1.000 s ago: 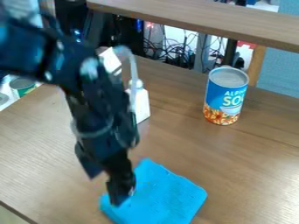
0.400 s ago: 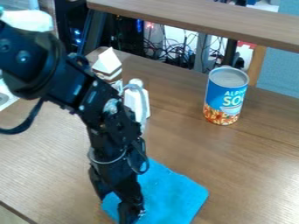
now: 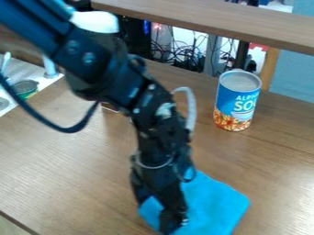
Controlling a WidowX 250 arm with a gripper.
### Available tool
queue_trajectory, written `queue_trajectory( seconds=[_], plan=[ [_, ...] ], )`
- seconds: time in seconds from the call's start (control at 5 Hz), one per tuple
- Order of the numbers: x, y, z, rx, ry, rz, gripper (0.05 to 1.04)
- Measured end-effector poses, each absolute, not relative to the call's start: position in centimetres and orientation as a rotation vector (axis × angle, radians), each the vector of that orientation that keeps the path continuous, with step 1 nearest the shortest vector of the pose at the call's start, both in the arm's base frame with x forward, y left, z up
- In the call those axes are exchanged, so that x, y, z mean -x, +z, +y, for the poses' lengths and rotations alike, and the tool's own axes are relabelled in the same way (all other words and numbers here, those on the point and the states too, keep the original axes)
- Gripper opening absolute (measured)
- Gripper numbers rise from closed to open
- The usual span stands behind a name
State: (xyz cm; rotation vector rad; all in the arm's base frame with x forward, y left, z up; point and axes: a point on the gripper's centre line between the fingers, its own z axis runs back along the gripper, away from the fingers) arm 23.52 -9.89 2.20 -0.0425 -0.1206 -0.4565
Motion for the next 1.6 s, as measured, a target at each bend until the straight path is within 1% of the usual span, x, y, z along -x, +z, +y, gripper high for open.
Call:
queue_trajectory(
  seconds=[0.4, 0.6, 0.8, 1.0, 1.2, 1.4, 1.6],
  plan=[
    [-26.9, 2.5, -14.0, 0.042, -0.503, -0.135, 1.000],
    [-29.1, 2.7, -15.4, 0.034, -0.507, -0.140, 1.000],
    [-32.3, 3.2, -17.2, 0.020, -0.520, -0.144, 1.000],
    [-34.6, 3.5, -18.7, 0.016, -0.536, -0.127, 1.001],
    [-34.5, 3.4, -18.6, 0.012, -0.544, -0.114, 1.001],
    [-32.5, 2.4, -17.4, 0.007, -0.540, -0.094, 1.001],
    [-29.5, 2.3, -15.5, -0.015, -0.544, -0.080, 1.001]
  ],
)
